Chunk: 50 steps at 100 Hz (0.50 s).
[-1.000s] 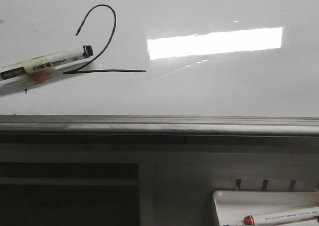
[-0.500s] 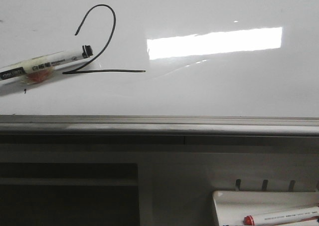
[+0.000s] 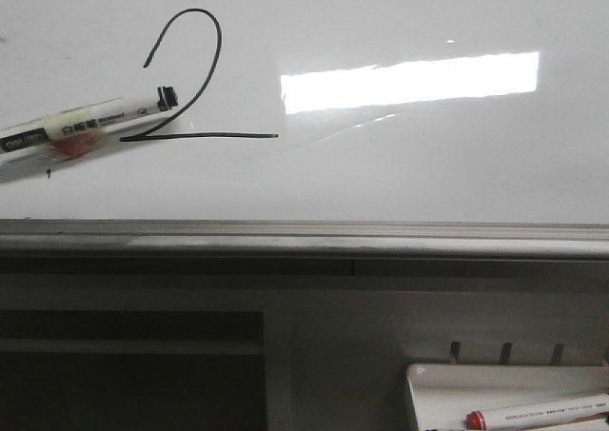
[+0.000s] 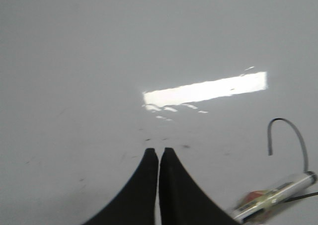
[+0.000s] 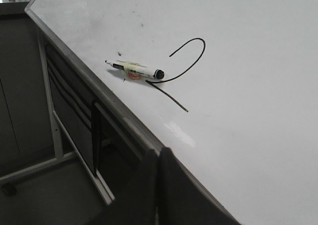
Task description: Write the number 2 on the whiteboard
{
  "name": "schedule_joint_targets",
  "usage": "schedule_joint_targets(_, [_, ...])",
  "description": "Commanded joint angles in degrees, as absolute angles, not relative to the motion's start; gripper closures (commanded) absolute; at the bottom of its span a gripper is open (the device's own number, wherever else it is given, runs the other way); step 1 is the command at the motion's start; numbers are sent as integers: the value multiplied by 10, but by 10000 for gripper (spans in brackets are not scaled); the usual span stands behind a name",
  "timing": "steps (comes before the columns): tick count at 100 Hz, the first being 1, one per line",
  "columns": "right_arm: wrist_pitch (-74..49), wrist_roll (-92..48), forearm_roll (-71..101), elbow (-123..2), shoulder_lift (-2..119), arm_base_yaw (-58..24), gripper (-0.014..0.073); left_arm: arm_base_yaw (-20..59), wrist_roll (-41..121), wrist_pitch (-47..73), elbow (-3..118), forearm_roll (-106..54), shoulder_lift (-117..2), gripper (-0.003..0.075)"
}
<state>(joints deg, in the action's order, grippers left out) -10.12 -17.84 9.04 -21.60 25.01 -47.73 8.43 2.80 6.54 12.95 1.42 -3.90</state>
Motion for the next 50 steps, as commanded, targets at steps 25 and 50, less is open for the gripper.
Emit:
schedule_joint_targets(25, [-60, -183, 86, -231, 251, -474, 657, -17, 29, 20, 40, 5, -17, 741])
schedule_joint_targets(50, [-62, -183, 86, -231, 251, -474, 657, -16, 29, 150, -8, 8, 18, 741])
